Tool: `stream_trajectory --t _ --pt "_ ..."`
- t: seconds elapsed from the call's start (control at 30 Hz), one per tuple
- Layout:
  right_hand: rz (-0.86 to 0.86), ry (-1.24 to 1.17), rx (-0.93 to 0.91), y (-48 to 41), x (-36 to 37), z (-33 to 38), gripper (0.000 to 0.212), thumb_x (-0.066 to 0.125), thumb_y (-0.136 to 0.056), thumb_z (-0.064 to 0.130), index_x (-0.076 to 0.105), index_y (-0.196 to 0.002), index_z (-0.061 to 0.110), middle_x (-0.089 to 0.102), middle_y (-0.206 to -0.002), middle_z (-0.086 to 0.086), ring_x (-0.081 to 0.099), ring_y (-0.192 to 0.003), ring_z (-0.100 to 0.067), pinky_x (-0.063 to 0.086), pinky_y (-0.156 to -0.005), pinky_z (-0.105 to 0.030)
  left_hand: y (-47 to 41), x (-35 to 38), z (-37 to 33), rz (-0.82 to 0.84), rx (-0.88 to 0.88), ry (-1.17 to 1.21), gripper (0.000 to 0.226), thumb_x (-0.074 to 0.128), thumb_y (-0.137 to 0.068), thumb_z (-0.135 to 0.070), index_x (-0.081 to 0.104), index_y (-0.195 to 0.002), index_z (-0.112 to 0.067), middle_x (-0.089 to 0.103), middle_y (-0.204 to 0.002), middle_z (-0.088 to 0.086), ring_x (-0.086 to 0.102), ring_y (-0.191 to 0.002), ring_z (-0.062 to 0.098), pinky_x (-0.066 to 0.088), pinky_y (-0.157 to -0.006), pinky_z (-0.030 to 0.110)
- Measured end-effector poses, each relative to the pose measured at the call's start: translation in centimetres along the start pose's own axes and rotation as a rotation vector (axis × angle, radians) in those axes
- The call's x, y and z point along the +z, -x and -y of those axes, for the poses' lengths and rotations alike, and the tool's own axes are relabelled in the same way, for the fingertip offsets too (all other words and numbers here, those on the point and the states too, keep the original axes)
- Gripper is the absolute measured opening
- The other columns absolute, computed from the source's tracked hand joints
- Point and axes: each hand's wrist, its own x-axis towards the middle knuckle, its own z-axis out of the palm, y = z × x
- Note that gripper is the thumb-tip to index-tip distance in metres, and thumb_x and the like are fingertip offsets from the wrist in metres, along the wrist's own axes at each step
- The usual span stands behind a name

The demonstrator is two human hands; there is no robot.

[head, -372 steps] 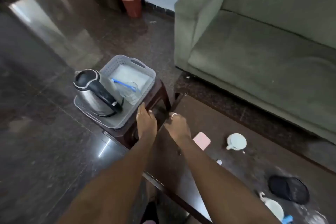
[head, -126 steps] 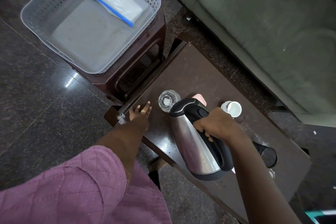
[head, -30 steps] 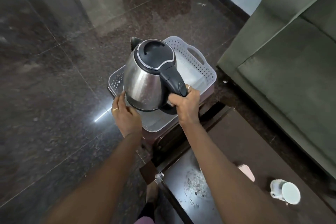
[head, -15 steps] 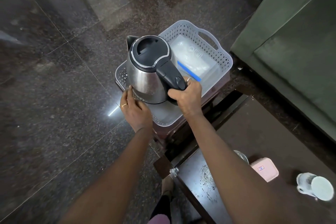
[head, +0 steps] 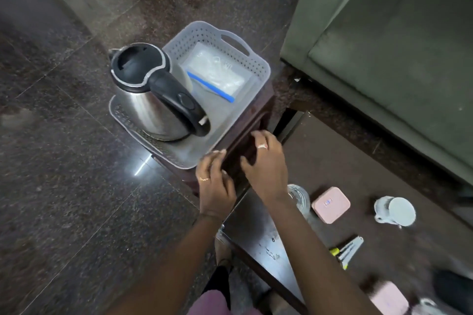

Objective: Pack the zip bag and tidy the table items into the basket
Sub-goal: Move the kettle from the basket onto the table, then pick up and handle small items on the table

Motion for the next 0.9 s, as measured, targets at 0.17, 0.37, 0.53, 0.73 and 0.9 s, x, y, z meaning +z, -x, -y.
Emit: stream_trajectory --t 0.17,0.37,0.53,0.73,0.9 --pt "0.301 0.403 0.411 5.9 0.5 -6.9 0.093 0.074 -0.065 0.046 0.022 -0.141 0.037 0.022 -0.149 -0.013 0.023 -0.134 -0.041 0.025 -0.107 -0.056 4.1 3.7 -1.7 0.508 -0.174 0.102 0.063 0.038 -0.077 0.008 0.04 -0.138 -0.009 0.045 -0.138 0.014 0.038 -0.131 0.021 0.021 -0.113 0.015" --pt "0.329 0.3 0.494 7.6 0.9 -9.4 0.068 0.063 -0.082 0.02 0.025 -0.136 0.04 0.02 -0.142 -0.011 0.026 -0.128 -0.042 0.043 -0.093 -0.059 5.8 6.6 -2.8 0.805 -0.368 0.102 0.068 0.041 -0.083 0.013 0.032 -0.143 -0.015 0.04 -0.148 0.005 0.036 -0.138 0.018 0.024 -0.116 0.029" --pt "0.253 0.235 0.478 8.4 -0.3 -10.0 0.061 0.061 -0.081 0.014 0.034 -0.132 0.033 0.03 -0.13 -0.012 0.036 -0.115 -0.039 0.05 -0.084 -0.05 6.3 7.5 -3.5 0.767 -0.35 0.082 0.062 0.046 -0.084 0.008 0.04 -0.139 -0.019 0.066 -0.118 0.006 0.062 -0.109 0.019 0.046 -0.1 0.033" --pt "0.155 0.137 0.602 12.9 -4.6 -12.6 0.071 0.066 -0.072 0.017 0.033 -0.132 0.038 0.029 -0.131 -0.01 0.036 -0.112 -0.038 0.051 -0.085 -0.047 7.9 8.6 -8.1 0.786 -0.054 0.067 0.05 0.044 -0.079 0.001 0.06 -0.121 -0.021 0.073 -0.098 0.003 0.067 -0.092 0.022 0.053 -0.087 0.036" --pt "0.096 0.146 0.692 15.9 -10.6 -16.7 0.066 0.072 -0.064 0.031 0.042 -0.123 0.035 0.041 -0.119 -0.007 0.039 -0.109 -0.035 0.044 -0.083 -0.04 10.9 12.0 -14.6 0.762 0.076 0.082 0.048 0.041 -0.073 -0.007 0.068 -0.111 -0.018 0.075 -0.093 0.01 0.067 -0.081 0.026 0.047 -0.073 0.029"
